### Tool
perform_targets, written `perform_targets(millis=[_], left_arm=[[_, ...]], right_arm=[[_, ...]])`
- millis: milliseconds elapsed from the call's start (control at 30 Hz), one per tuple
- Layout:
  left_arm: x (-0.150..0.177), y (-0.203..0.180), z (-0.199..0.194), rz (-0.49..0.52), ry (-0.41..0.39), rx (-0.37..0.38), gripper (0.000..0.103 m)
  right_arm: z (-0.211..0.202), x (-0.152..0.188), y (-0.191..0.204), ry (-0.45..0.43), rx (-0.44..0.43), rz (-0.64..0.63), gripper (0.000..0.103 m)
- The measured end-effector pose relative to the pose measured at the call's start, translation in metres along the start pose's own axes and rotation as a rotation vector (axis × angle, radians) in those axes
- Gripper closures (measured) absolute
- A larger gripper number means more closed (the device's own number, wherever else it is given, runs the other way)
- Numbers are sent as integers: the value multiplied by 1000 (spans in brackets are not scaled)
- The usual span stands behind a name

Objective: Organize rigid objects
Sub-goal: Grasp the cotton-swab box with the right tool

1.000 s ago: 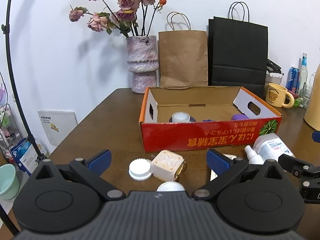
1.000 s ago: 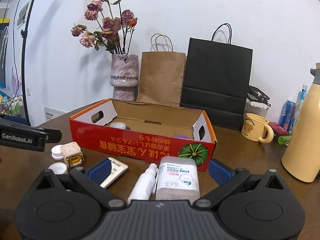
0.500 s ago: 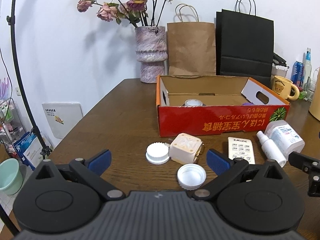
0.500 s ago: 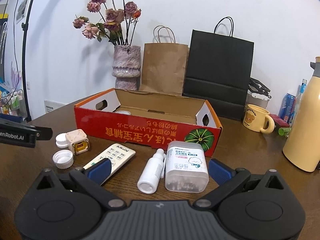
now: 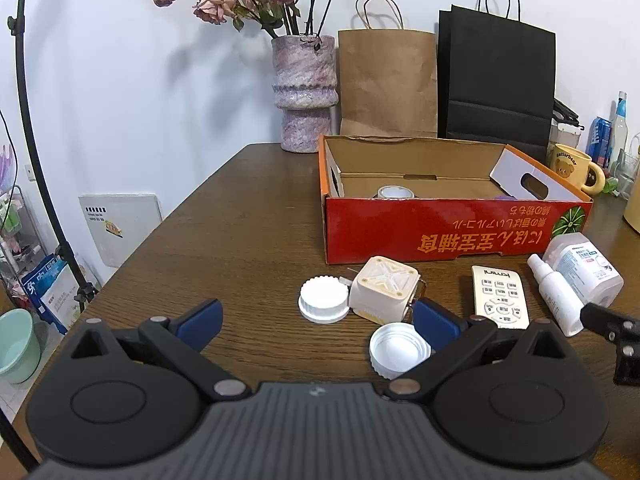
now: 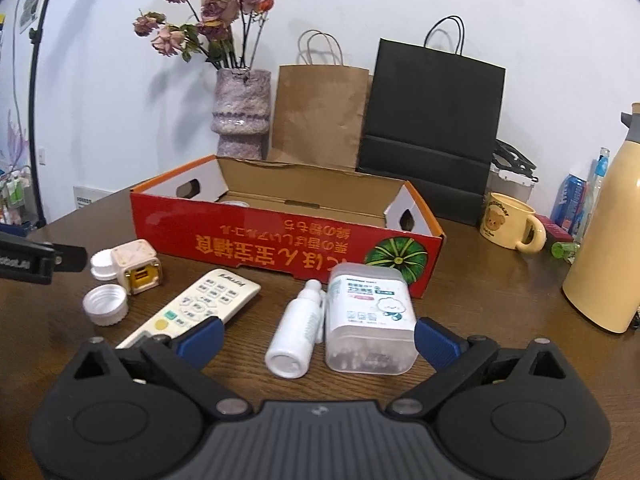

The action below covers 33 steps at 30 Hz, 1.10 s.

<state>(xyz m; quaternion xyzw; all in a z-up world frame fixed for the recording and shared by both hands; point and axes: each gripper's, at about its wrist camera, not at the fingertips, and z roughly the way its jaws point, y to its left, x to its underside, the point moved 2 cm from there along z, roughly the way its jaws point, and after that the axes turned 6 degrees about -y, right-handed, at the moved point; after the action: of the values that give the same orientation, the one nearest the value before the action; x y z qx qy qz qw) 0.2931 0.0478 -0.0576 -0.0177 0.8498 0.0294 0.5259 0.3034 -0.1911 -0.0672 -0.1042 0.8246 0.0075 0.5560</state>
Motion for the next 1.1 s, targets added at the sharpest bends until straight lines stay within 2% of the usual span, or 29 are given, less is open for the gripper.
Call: perform_targets(millis=[400, 500, 933, 1033, 1100], left_arm=[[-3, 2, 7, -7, 10, -14, 0], [-3, 1, 8, -6, 14, -17, 0], [-6, 1, 21, -8, 29, -37, 0], [-6, 0, 24, -8, 31, -40, 0], [-7, 1, 27, -11, 33, -44, 0]], right_arm=[[31, -3, -35, 39, 54, 61, 15], [39, -3, -41, 51, 69, 50, 23], [80, -6, -43, 86, 50, 45, 30], [88, -3, -46, 101, 23, 64, 38], [88, -3, -46, 97, 20, 67, 38]])
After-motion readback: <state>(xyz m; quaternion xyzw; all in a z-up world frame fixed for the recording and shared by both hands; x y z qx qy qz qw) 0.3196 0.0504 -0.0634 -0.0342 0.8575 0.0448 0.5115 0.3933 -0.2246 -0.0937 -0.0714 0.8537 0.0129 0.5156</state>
